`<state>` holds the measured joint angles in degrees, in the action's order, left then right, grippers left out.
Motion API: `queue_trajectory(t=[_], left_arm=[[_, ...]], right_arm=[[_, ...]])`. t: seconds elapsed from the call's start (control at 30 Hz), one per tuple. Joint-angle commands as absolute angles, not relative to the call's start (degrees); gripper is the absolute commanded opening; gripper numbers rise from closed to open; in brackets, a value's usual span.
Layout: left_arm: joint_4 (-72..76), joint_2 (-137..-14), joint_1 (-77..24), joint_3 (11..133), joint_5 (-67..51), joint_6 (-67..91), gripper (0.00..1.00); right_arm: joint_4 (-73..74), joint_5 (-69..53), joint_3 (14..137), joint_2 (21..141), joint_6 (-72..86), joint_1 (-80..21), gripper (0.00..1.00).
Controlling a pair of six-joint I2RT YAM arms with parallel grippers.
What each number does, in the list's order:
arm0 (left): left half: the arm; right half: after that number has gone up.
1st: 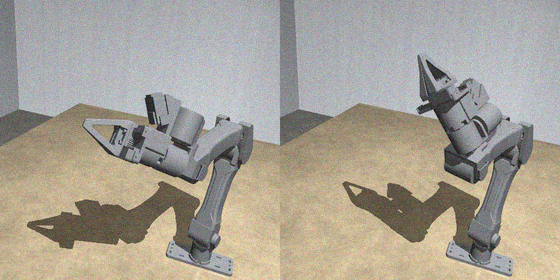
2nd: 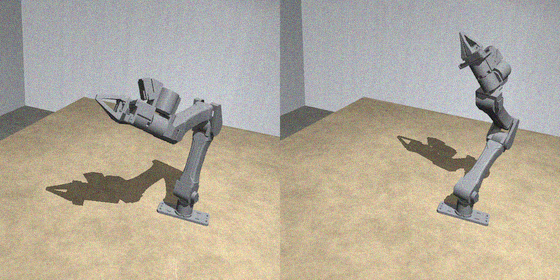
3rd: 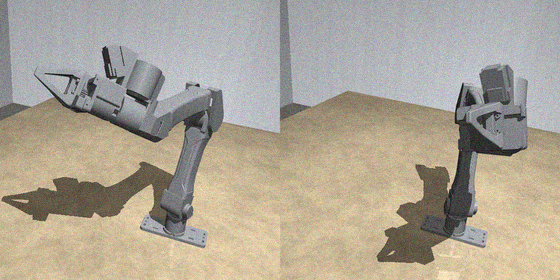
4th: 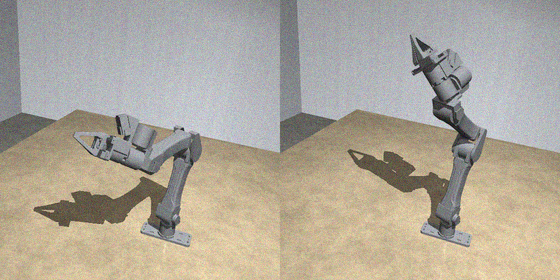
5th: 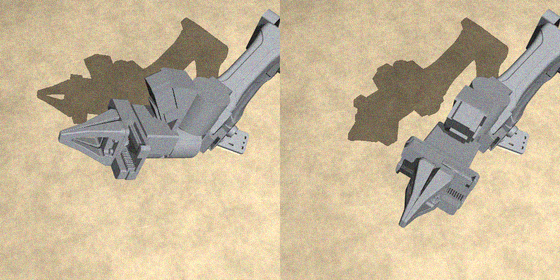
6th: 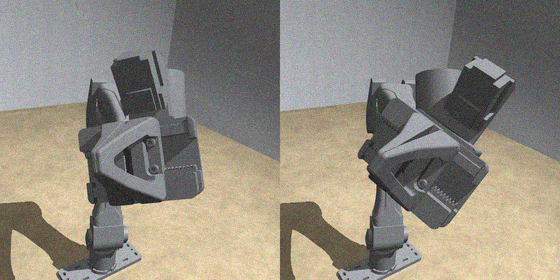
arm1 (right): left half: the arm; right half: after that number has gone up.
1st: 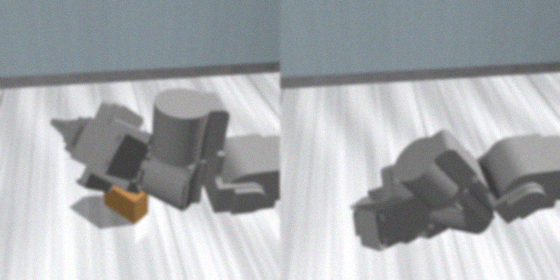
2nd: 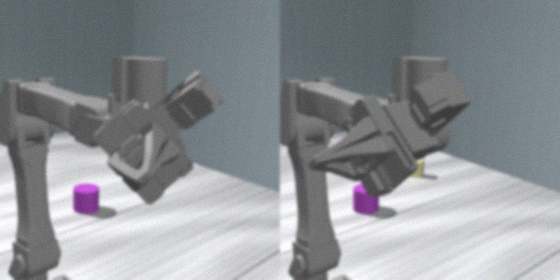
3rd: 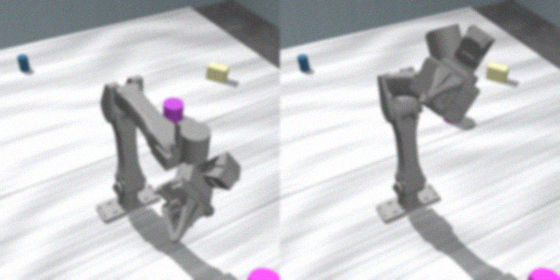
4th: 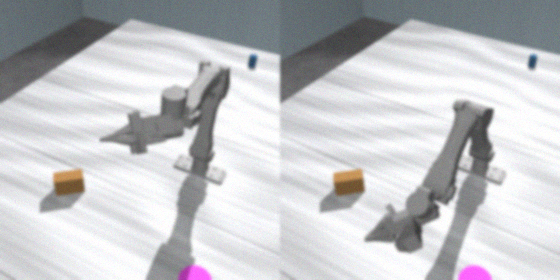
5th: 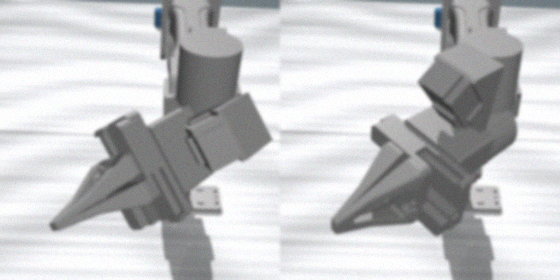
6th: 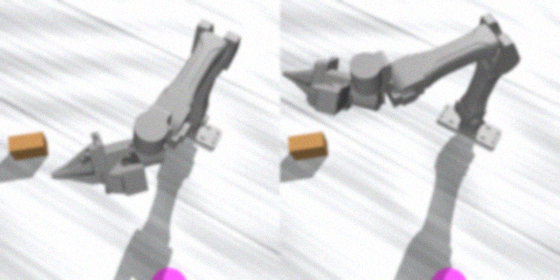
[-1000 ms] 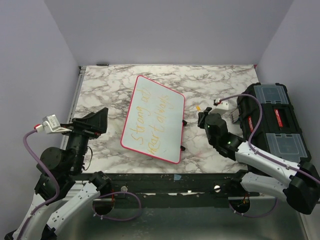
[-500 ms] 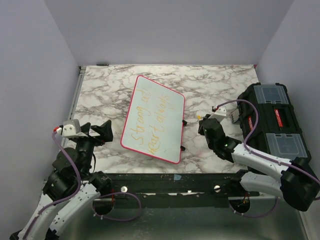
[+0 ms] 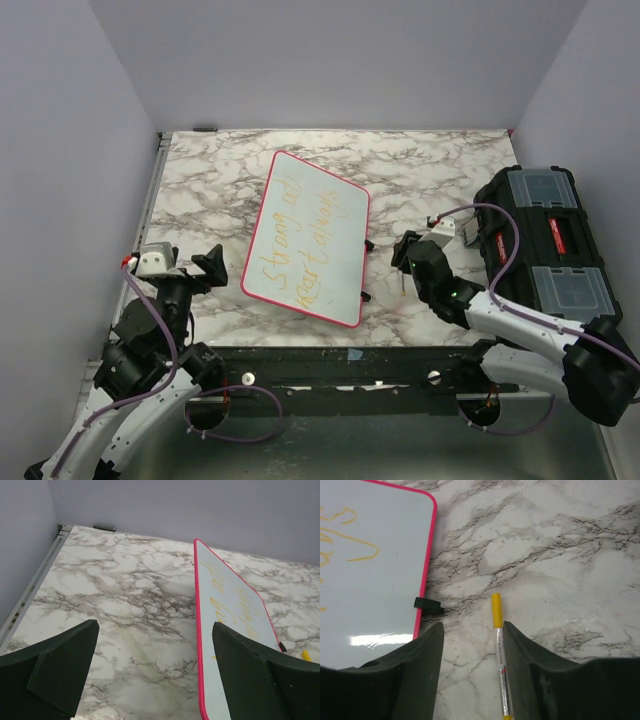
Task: Write a sentence on the whiteboard
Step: Put down the whiteboard marker at the center of the board, then reset both arms
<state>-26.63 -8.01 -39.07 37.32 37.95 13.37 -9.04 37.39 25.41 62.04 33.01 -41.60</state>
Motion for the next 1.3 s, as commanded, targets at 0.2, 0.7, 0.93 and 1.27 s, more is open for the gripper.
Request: queue_trajectory(t=[0.2,0.7,0.93,1.27], left_arm=[[-25.8,-7.0,-38.8,35.1,38.3,9.6,0.99],[-25.7,-5.8,-38.8,34.3,39.8,9.1,0.99],[-25.6,-4.8,-38.9,33.8,41.8,9.7,0.98],[-26.2,-3.7,-38.8,34.0,43.0,10.9,0.98]], right_arm=[[-4.8,37.6,26.6,57.4,32.6,-41.3,0.74],[6.0,17.8,38.4,44.5,26.4,-41.3,1.00],[14.6,14.7,44.1,41.6,28.6,-41.4,1.00],[19.0,8.5,35.0,27.1,37.4,-41.4,1.00]])
